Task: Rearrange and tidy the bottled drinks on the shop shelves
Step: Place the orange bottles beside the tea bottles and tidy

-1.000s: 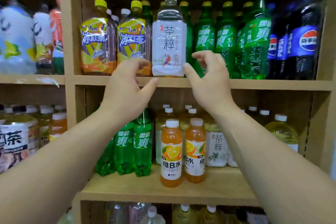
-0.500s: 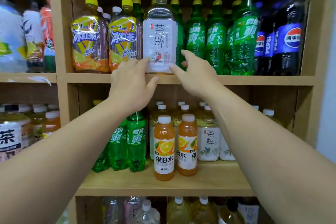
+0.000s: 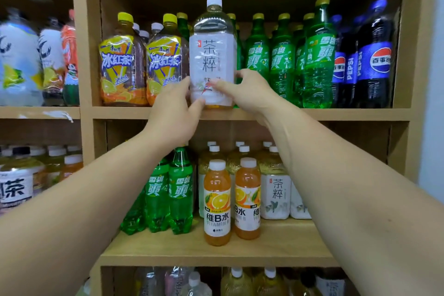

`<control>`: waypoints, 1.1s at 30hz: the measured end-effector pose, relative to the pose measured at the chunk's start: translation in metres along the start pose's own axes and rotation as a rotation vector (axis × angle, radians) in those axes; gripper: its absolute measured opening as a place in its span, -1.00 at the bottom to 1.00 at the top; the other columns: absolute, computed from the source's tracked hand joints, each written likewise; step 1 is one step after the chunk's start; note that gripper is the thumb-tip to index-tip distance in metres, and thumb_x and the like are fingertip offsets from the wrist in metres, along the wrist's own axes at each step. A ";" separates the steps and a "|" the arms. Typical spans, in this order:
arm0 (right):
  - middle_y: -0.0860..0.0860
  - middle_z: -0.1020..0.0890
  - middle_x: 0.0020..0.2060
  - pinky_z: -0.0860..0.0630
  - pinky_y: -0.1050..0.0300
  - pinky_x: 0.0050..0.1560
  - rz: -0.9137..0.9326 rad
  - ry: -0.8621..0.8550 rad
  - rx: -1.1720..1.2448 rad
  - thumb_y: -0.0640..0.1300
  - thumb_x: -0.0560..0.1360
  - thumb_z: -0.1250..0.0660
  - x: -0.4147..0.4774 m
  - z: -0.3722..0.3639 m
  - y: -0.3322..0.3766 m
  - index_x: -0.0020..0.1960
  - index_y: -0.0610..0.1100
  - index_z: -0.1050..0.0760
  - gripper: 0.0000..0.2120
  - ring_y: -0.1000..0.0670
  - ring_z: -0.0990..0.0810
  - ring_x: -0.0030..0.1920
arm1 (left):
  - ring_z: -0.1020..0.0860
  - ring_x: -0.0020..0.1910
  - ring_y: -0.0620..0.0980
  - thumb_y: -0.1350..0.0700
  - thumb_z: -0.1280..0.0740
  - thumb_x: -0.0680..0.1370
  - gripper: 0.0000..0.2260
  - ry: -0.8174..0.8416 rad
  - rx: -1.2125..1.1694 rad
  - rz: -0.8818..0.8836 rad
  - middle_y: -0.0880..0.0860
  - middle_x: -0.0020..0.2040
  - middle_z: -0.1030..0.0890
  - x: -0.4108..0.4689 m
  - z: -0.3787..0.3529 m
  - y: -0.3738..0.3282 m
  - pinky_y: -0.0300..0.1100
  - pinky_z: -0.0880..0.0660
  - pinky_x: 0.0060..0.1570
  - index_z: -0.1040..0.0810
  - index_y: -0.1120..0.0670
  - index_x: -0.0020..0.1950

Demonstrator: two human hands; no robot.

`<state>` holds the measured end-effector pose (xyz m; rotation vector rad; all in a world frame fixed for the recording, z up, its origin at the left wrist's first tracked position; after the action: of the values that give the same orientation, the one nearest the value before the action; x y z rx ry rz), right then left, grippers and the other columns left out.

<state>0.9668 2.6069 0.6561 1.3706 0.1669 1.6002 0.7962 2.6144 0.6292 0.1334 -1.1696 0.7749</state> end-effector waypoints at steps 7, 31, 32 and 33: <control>0.07 -0.71 0.05 -0.61 0.30 -0.02 0.135 -0.027 0.089 0.03 0.46 -0.55 -0.052 0.030 0.023 0.24 -0.12 -0.57 -0.58 0.19 -0.70 0.00 | -0.63 0.06 -0.19 0.06 -0.32 0.65 -0.69 -0.029 -0.642 0.072 -0.14 0.10 -0.62 -0.010 0.010 -0.032 -0.23 -0.60 0.03 -0.46 -0.05 0.40; 0.09 -0.59 0.34 -0.60 0.14 0.15 -0.211 0.307 0.162 -0.24 0.48 -0.53 -0.252 0.026 -0.187 0.52 0.02 -0.28 -0.29 0.09 -0.61 0.29 | -0.65 0.19 -0.06 0.29 -0.47 0.52 -0.51 0.549 -0.867 0.279 -0.04 0.18 -0.68 -0.199 -0.150 -0.060 -0.06 -0.65 -0.02 -0.47 -0.05 0.37; 0.08 -0.59 0.34 -0.60 0.11 0.17 -0.219 0.290 0.171 -0.27 0.48 -0.52 -0.254 0.028 -0.194 0.52 0.01 -0.29 -0.28 0.08 -0.61 0.30 | -0.64 0.21 -0.06 0.28 -0.48 0.52 -0.49 0.550 -0.849 0.276 -0.06 0.20 -0.67 -0.201 -0.157 -0.059 0.00 -0.63 0.07 -0.46 -0.07 0.39; 0.07 -0.59 0.35 -0.60 0.07 0.21 -0.228 0.273 0.176 -0.28 0.48 -0.52 -0.256 0.030 -0.200 0.52 0.01 -0.29 -0.28 0.06 -0.60 0.31 | -0.63 0.22 -0.06 0.26 -0.49 0.52 -0.48 0.551 -0.844 0.284 -0.07 0.20 -0.67 -0.202 -0.164 -0.060 0.03 -0.62 0.10 -0.46 -0.10 0.39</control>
<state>1.0746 2.5090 0.3643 1.2091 0.6191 1.6001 0.9259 2.5522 0.4039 -0.9091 -0.9013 0.4570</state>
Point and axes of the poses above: each hand's wrist, its own x-axis towards the middle knuckle, its own z-axis out of the back of the hand, y = z × x, the point moved 9 cm from there along x, towards the middle knuckle
